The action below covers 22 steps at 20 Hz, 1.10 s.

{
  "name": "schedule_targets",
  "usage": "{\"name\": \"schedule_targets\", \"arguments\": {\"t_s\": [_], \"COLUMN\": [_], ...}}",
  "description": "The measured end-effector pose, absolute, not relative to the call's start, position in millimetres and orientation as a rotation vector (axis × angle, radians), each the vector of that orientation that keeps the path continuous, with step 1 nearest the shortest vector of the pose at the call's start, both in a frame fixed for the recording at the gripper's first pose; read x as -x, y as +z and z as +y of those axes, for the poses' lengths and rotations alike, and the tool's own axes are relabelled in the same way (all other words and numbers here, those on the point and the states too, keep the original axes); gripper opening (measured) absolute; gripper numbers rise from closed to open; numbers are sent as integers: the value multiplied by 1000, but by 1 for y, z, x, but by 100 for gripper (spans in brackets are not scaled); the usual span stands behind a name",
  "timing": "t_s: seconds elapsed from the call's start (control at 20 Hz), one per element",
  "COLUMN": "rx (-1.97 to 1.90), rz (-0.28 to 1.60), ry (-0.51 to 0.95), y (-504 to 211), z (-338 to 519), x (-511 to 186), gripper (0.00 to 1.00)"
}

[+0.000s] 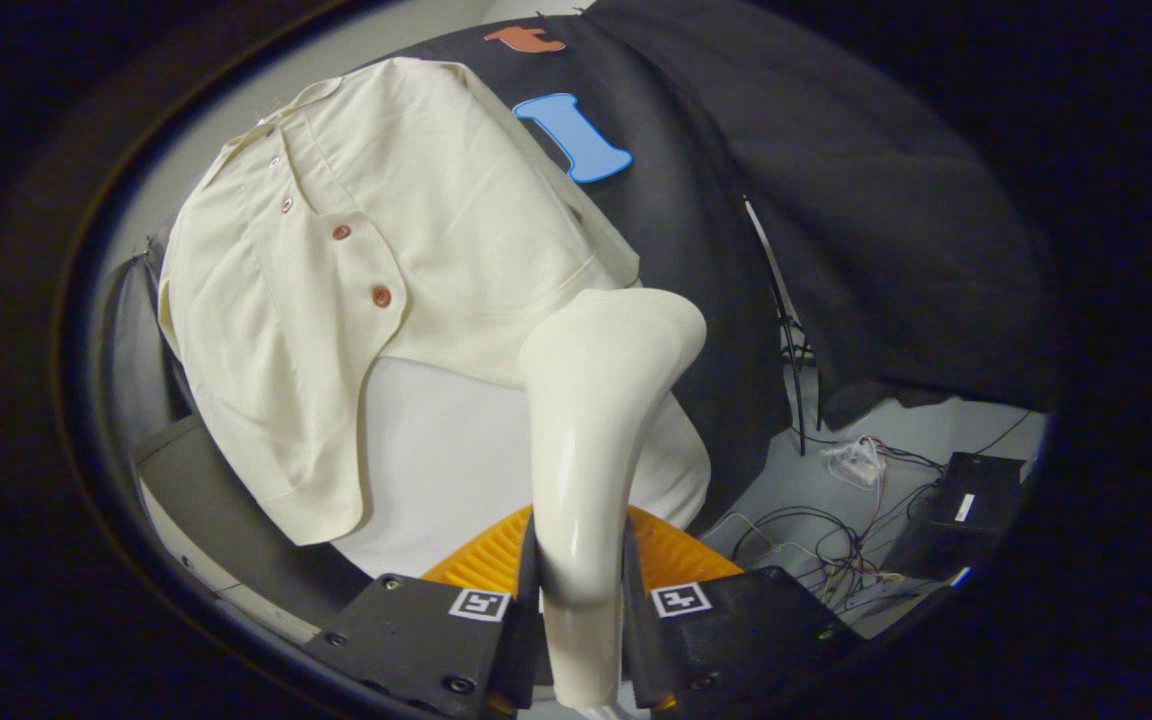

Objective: Iron the clothes twice with a garment steamer, once on the left side and once on the right side.

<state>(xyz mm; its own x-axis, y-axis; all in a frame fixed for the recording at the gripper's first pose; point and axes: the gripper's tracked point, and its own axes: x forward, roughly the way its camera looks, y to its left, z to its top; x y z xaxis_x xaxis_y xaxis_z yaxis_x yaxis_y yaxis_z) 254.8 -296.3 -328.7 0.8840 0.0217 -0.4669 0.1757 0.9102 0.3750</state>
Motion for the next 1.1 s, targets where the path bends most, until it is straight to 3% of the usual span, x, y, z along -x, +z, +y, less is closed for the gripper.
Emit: {"name": "schedule_targets", "arguments": {"t_s": [0.3,1.1], "rx": [-440,-280], "rz": [468,252], "ry": [-37,156], "y": [-308,-135], "z": [-263,-176], "x": [-233,-161], "gripper": [37,37]}}
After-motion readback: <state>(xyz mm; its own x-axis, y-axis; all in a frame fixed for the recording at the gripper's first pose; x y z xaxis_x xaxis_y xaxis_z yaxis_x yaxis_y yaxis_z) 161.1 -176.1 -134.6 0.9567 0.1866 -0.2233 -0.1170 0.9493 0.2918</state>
